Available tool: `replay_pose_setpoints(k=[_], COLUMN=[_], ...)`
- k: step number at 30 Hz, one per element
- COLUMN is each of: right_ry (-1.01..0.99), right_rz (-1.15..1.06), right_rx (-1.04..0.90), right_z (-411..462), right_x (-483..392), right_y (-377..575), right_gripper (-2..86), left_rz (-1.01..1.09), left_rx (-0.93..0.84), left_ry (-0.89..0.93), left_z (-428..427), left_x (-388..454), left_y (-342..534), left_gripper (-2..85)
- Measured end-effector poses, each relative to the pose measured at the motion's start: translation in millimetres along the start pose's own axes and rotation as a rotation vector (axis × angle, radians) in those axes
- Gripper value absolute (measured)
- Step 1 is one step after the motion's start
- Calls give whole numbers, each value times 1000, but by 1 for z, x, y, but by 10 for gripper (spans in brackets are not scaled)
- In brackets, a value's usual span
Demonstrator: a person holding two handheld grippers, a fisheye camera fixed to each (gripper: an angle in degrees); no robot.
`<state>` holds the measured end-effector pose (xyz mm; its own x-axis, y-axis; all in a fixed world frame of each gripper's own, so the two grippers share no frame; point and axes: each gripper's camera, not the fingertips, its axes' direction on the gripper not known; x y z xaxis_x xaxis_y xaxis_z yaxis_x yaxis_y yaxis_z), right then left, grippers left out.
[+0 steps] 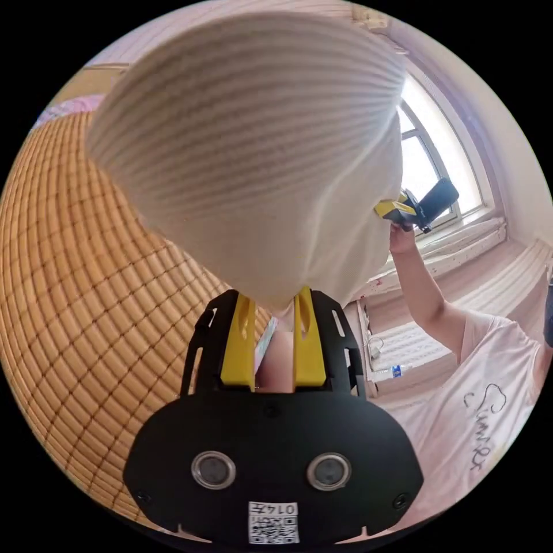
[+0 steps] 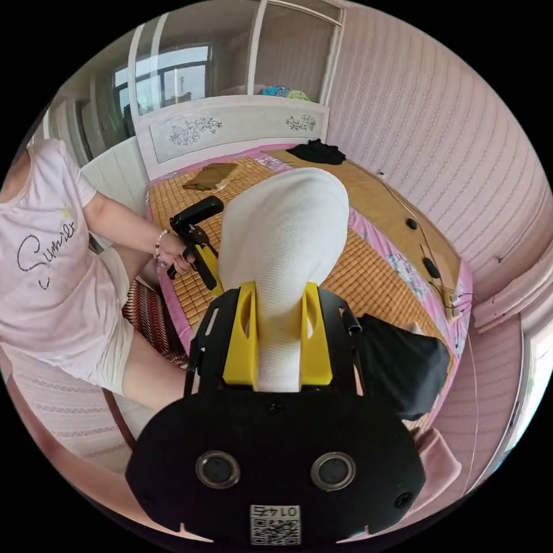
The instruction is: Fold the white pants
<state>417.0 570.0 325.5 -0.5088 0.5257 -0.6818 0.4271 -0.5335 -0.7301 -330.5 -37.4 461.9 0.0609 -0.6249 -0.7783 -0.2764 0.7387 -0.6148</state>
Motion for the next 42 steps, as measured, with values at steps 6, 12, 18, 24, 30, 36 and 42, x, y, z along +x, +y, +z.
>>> replay_pose_setpoints(k=[6,12,18,24,30,36,42], right_ry=[474,279,79,372,223,-26,-115], right_rz=[419,792,926,855,660,332,-127], right_rx=[-221,-200,-46,107,-52,-52,-45], right_z=[-35,104,152,158,272,341,400], right_x=[151,168,156,14,-206,-339,-419], right_y=[34,96,122,102,52,-58,-183], right_gripper=[119,0,-5,3,51,86,113], left_rz=[-18,49,74,195,-10,-290,-470], left_rx=[105,-259,-182,-92,15,362,613], left_ry=[-130,-622,-505,-452,-815,-1032,-1051], left_z=[131,262,218,89,-78,-231,-307], left_x=[57,71,61,68,79,121,123], left_y=[-174,-249,-221,-73,148,314,429], left_gripper=[94,64,54,50,53,64,75])
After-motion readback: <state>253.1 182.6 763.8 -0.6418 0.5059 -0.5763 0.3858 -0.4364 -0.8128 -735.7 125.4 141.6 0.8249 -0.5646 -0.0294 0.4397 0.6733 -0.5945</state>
